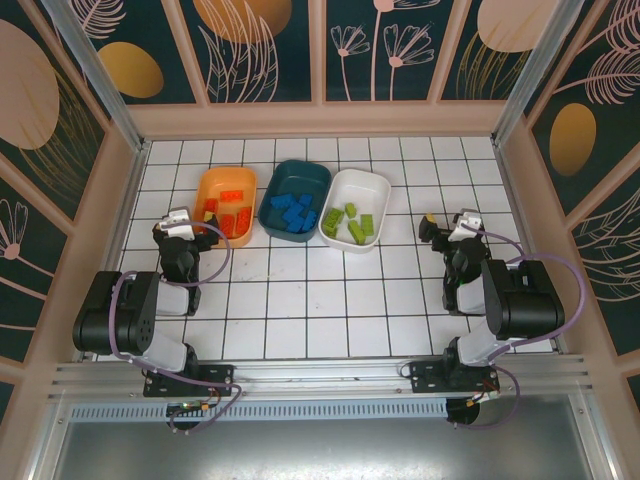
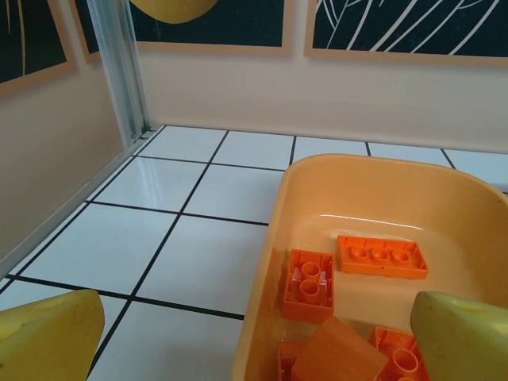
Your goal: Sort the legos into containers by color
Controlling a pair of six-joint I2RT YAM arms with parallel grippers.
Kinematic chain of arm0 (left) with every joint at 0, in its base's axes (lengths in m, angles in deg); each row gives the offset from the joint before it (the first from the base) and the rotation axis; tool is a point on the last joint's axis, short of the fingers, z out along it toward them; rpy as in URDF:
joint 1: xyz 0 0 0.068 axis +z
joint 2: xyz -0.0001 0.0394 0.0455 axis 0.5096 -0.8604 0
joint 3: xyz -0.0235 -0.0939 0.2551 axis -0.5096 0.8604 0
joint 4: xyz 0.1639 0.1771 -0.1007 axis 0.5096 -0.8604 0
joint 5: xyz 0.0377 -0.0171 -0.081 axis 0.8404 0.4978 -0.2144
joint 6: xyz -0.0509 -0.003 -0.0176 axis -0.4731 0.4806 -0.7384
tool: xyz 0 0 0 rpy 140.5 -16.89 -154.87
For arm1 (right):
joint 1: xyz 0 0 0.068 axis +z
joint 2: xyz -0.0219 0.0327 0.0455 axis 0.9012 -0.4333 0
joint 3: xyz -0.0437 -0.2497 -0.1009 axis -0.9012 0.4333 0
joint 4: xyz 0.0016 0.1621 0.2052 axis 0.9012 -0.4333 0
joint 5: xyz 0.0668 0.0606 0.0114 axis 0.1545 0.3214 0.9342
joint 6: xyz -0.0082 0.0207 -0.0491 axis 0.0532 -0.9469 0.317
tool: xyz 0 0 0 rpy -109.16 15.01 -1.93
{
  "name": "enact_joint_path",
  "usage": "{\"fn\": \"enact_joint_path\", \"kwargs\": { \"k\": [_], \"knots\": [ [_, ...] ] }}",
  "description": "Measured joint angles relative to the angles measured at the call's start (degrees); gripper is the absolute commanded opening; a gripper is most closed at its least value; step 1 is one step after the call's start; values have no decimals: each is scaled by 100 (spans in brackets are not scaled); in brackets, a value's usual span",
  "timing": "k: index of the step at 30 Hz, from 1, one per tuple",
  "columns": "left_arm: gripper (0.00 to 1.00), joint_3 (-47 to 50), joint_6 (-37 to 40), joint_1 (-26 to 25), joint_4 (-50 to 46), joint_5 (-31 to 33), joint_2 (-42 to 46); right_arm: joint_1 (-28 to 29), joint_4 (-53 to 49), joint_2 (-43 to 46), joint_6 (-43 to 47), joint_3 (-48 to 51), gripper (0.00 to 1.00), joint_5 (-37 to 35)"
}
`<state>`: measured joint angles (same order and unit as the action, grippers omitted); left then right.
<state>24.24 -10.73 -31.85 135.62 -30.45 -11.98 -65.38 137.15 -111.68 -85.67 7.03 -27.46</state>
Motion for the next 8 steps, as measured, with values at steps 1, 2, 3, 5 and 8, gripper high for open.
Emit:
{"fn": "enact_joint_path", "kwargs": {
  "k": [1,2,3,5,8],
  "knots": [
    [98,0,0,0,0,0,0,0,0,0,4,0,99,0],
    [98,0,2,0,0,0,0,0,0,0,4,0,99,0],
    [98,0,2,0,0,0,0,0,0,0,15,0,99,0],
    [98,0,0,0,0,0,0,-9,-13,0,20,-4,99,28],
    [98,0,0,0,0,0,0,-76,-96,0,20,-72,99,142]
  ]
}}
